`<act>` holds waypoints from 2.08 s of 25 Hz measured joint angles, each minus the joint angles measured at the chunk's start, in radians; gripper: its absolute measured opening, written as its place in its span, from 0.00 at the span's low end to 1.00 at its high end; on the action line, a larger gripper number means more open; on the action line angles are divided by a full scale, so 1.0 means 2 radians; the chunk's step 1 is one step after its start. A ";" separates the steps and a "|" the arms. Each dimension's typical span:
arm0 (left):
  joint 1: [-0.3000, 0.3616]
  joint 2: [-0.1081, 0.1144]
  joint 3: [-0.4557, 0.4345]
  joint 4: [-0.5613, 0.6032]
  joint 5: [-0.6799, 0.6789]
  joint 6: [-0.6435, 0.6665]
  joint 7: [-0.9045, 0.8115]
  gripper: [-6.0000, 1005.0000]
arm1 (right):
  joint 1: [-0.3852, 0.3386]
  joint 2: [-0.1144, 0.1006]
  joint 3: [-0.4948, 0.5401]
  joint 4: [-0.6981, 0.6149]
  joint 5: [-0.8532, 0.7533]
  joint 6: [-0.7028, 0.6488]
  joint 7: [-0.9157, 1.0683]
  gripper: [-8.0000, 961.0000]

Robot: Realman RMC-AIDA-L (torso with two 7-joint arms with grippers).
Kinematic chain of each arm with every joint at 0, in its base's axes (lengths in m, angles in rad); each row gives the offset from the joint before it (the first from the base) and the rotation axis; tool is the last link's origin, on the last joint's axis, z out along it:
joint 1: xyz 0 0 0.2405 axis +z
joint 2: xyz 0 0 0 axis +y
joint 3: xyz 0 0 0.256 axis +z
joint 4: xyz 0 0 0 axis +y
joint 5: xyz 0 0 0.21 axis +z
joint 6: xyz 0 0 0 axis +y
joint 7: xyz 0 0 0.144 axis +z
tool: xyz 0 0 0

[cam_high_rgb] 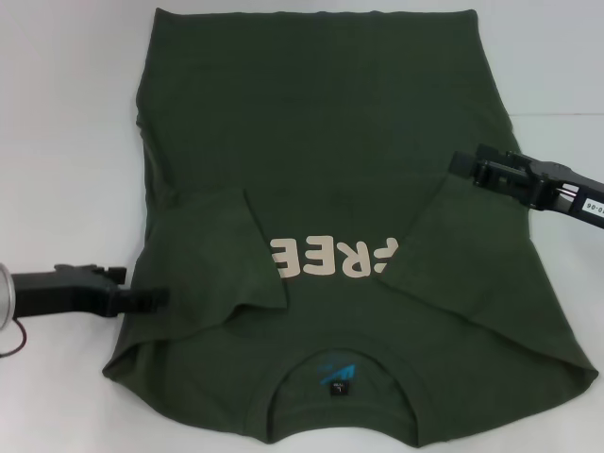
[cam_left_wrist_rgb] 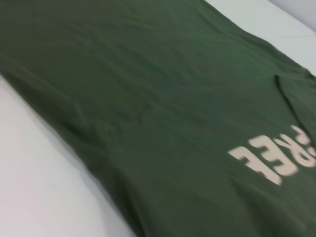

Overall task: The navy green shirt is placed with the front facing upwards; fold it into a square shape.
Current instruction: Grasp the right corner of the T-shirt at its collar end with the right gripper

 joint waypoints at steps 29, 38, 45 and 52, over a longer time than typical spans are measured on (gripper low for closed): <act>-0.017 -0.001 0.011 -0.031 0.018 -0.024 -0.009 0.88 | -0.003 0.002 0.005 0.000 0.001 0.001 0.000 0.98; -0.010 0.004 0.011 -0.014 0.024 0.038 -0.006 0.88 | -0.003 0.001 0.006 0.000 0.001 0.000 0.000 0.98; -0.005 0.008 0.010 0.003 0.025 0.082 -0.005 0.88 | -0.003 0.001 0.006 0.000 0.001 -0.001 0.000 0.98; -0.001 0.012 0.006 0.011 0.025 0.109 -0.006 0.88 | -0.002 0.000 0.006 0.000 0.001 0.000 0.000 0.98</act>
